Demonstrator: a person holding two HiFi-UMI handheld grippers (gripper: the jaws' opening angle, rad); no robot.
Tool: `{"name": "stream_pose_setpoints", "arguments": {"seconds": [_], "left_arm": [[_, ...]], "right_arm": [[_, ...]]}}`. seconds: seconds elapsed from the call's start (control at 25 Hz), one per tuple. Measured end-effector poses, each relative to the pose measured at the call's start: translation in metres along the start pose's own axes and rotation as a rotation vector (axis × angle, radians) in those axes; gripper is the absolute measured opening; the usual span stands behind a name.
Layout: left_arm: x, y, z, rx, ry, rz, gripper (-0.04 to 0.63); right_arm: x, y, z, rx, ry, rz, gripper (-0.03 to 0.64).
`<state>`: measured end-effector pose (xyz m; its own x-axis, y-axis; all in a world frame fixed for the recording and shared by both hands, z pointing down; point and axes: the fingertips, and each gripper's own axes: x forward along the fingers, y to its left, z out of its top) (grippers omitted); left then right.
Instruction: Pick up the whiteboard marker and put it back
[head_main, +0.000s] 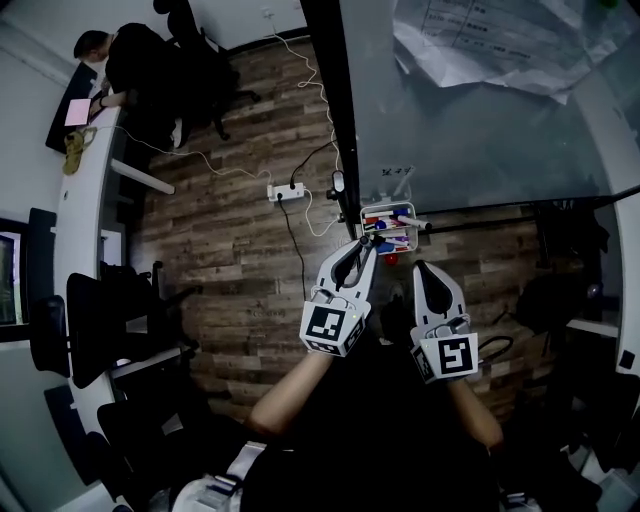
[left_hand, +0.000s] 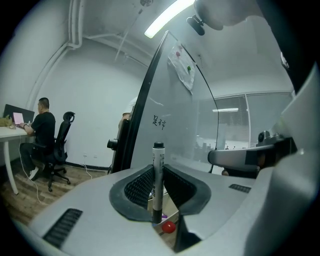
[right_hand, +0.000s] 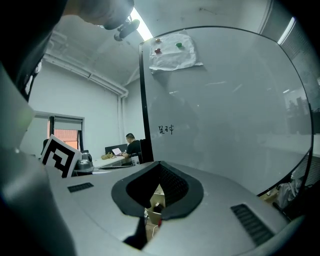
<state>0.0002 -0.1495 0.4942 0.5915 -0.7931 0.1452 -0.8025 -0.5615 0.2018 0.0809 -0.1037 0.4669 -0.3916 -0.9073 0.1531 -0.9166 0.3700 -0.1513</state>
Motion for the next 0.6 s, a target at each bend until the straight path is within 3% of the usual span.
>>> {"name": "stream_pose_setpoints", "arguments": {"seconds": [0.6], "left_arm": [[0.018, 0.014, -0.025, -0.029, 0.059, 0.023, 0.072]], "right_arm": [[0.023, -0.011, 0.002, 0.011, 0.017, 0.016, 0.014]]}}
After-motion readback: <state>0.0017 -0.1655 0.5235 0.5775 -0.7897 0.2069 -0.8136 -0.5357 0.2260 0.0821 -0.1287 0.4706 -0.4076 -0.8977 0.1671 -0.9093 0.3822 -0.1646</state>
